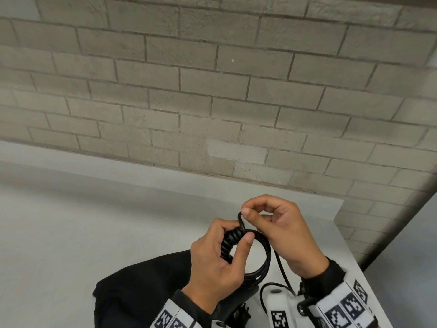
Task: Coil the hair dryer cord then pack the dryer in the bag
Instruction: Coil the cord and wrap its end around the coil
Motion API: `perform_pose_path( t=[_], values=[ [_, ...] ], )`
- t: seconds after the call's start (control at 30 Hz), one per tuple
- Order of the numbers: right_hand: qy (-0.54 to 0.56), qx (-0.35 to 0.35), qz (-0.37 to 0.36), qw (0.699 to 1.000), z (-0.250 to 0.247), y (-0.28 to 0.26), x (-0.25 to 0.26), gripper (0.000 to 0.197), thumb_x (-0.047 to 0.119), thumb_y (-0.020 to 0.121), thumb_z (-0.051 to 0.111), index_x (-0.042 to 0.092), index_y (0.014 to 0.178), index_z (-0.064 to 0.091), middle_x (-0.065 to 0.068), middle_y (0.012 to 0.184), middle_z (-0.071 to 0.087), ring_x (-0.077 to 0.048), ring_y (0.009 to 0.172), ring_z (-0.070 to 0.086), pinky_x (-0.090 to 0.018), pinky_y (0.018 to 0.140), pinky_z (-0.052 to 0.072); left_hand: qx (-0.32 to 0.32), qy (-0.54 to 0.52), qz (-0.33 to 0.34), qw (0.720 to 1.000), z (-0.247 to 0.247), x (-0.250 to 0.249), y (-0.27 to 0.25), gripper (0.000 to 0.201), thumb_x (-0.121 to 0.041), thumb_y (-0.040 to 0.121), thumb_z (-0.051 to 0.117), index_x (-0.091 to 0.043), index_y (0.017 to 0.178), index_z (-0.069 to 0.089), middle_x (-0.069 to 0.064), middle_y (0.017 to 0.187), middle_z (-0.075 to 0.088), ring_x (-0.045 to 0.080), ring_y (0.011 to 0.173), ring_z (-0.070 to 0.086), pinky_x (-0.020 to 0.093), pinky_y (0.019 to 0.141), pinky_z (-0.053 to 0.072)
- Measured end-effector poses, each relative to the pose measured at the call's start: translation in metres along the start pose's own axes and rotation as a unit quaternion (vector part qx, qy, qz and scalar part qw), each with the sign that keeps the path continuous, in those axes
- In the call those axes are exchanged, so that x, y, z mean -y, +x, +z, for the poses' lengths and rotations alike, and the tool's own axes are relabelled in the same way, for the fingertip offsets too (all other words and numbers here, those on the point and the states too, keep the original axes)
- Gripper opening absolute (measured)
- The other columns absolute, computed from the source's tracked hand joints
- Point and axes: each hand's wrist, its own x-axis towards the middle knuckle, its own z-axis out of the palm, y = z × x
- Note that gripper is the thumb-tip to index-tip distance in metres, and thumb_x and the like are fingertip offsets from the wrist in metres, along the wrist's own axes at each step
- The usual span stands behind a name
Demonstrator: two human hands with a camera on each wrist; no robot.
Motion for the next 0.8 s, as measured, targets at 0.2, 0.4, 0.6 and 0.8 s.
perform_pose_path(
  t=[0.2, 0.4, 0.6, 0.8],
  values=[
    [0.044, 0.0, 0.046, 0.998, 0.002, -0.009, -0.008, 0.015, 0.025, 0.078, 0.073, 0.011, 0.082, 0.075, -0.014, 0.085, 0.071, -0.024, 0.075, 0.066, -0.04, 0.079, 0.055, 0.007, -0.004, -0.002, 1.0, 0.001, -0.003, -0.001, 0.019, -0.04, 0.09, 0.061, -0.023, 0.098, 0.057, -0.021, 0.081, 0.066, -0.006, 0.065, 0.064, 0.005, 0.061, 0.045],
    [0.067, 0.013, 0.054, 0.996, 0.0, -0.015, -0.011, 0.012, 0.014, 0.084, 0.069, 0.004, 0.08, 0.073, 0.006, 0.062, 0.065, -0.001, 0.056, 0.057, -0.013, 0.056, 0.044, 0.006, -0.009, -0.014, 1.0, 0.001, -0.006, -0.002, 0.033, -0.041, 0.088, 0.063, -0.029, 0.115, 0.049, -0.016, 0.066, 0.062, -0.002, 0.05, 0.056, 0.008, 0.053, 0.042],
    [0.064, 0.079, 0.011, 0.995, -0.006, -0.025, -0.016, 0.042, 0.047, 0.088, 0.06, 0.007, 0.085, 0.073, 0.002, 0.07, 0.066, -0.005, 0.062, 0.057, -0.017, 0.06, 0.044, -0.004, -0.015, -0.008, 1.0, -0.002, -0.002, -0.002, 0.019, -0.035, 0.092, 0.06, -0.021, 0.104, 0.06, -0.028, 0.073, 0.06, -0.008, 0.058, 0.06, 0.005, 0.059, 0.043],
    [0.081, 0.087, 0.028, 0.993, -0.003, -0.041, -0.034, 0.031, 0.037, 0.066, 0.083, 0.013, 0.08, 0.07, 0.0, 0.07, 0.063, -0.013, 0.067, 0.057, -0.024, 0.064, 0.048, -0.019, 0.019, -0.012, 1.0, -0.004, -0.001, 0.004, 0.023, -0.04, 0.096, 0.053, -0.02, 0.093, 0.063, -0.014, 0.076, 0.061, 0.001, 0.064, 0.059, 0.01, 0.061, 0.044]
  ],
)
